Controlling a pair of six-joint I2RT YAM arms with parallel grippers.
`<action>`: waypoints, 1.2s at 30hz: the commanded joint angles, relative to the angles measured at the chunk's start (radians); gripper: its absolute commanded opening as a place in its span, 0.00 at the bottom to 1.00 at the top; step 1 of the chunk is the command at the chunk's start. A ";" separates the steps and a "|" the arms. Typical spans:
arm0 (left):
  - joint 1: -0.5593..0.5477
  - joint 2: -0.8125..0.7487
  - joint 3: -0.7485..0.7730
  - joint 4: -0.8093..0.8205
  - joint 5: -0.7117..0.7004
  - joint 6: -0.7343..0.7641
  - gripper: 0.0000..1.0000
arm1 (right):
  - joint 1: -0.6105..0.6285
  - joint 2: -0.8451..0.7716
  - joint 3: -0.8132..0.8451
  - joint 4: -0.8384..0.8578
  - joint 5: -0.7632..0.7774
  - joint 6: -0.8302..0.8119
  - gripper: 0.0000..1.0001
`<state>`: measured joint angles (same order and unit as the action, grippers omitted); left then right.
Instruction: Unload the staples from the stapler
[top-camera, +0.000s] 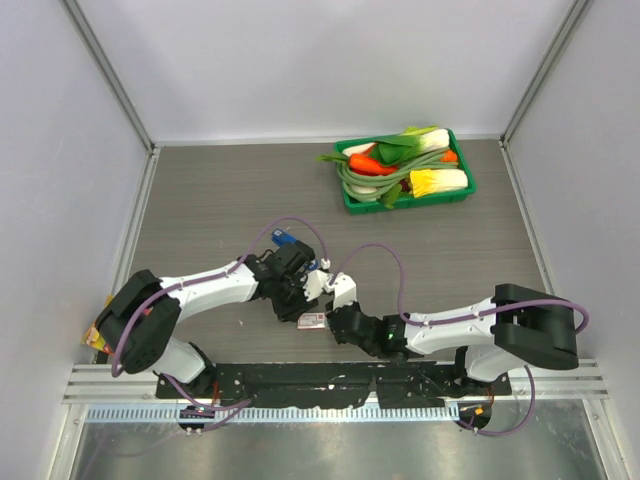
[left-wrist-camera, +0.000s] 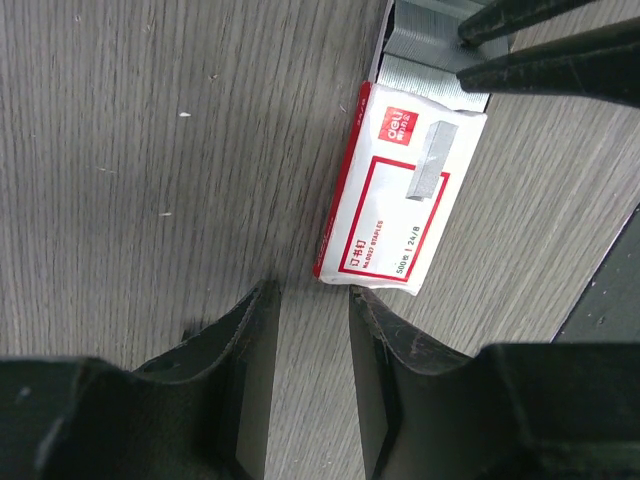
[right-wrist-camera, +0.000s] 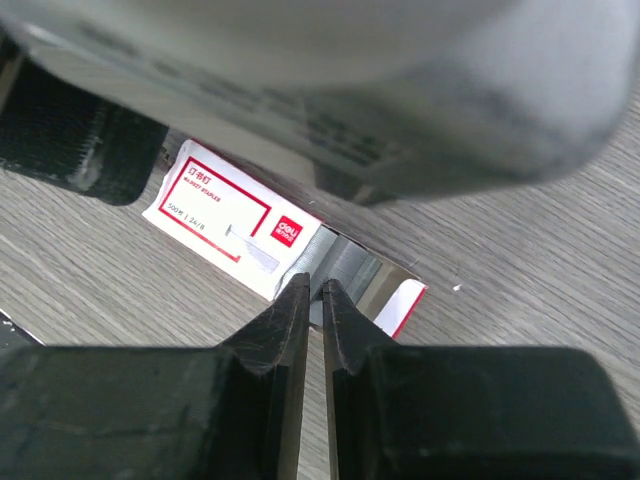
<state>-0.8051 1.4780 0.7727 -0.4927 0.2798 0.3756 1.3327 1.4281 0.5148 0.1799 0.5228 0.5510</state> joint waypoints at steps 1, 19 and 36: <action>-0.005 -0.024 -0.009 0.039 0.007 0.014 0.38 | -0.003 0.011 0.036 0.032 -0.014 -0.016 0.16; -0.006 -0.025 -0.006 0.040 0.006 0.014 0.37 | -0.006 0.023 0.031 0.023 -0.010 -0.011 0.16; 0.012 -0.048 -0.004 0.046 -0.001 0.008 0.37 | -0.004 0.043 0.060 -0.097 0.013 -0.005 0.17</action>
<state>-0.8051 1.4757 0.7692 -0.4828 0.2790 0.3782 1.3308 1.4467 0.5503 0.1257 0.5255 0.5438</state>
